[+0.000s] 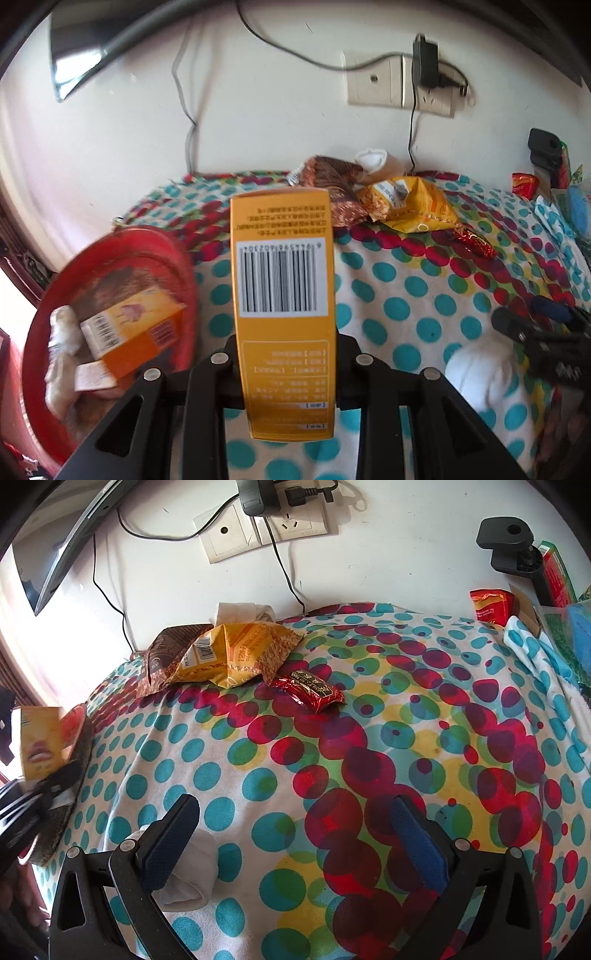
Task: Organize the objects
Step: 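Carry the yellow box with the left gripper into the red tray and release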
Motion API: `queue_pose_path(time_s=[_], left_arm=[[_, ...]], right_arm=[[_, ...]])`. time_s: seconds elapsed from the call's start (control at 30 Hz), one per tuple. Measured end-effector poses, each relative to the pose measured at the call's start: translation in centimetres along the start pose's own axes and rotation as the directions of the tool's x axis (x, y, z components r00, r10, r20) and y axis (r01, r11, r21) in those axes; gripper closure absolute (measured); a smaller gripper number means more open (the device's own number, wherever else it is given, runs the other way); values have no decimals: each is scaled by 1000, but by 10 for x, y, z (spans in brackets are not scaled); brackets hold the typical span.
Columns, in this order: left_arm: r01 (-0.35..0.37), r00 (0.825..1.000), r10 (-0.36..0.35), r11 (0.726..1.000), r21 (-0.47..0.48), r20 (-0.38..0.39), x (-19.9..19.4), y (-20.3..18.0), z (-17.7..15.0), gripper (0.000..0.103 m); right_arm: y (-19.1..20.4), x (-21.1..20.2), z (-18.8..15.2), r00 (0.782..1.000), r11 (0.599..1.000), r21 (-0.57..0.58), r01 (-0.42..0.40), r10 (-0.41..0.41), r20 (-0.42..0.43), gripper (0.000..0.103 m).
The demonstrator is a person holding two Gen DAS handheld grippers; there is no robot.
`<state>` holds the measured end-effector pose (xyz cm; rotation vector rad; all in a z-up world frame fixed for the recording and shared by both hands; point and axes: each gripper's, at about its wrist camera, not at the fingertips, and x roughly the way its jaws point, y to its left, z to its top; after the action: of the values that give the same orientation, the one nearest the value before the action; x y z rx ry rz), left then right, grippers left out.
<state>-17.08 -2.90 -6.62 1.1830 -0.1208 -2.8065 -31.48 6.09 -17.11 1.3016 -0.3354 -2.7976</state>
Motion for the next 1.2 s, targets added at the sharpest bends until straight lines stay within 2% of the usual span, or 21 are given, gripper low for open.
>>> queue_pose_path(time_s=[0.17,0.3,0.67,0.9,1.2], left_arm=[[-40,998,42,998,-50,43,-29,34,-12,73],[-77,996,81,992,-104,40,-39,67,-21,73],[-187,982,185,956,-226,-30,-36,144,-48,73],[-228,973,212,935,-271,-86,-26,173,-64,73],[-250,966,220,923,-291,-133,-14,186,-78,73]], right_arm=[[35,36,8,1000,1000,-17,17,-17,-7,0],[35,36,8,999,999,-42,33,-33,-12,0],[45,40,9,999,997,-64,41,-42,-11,0],[44,40,9,999,997,-65,35,-36,-13,0],[45,40,9,999,997,-71,29,-30,-14,0]])
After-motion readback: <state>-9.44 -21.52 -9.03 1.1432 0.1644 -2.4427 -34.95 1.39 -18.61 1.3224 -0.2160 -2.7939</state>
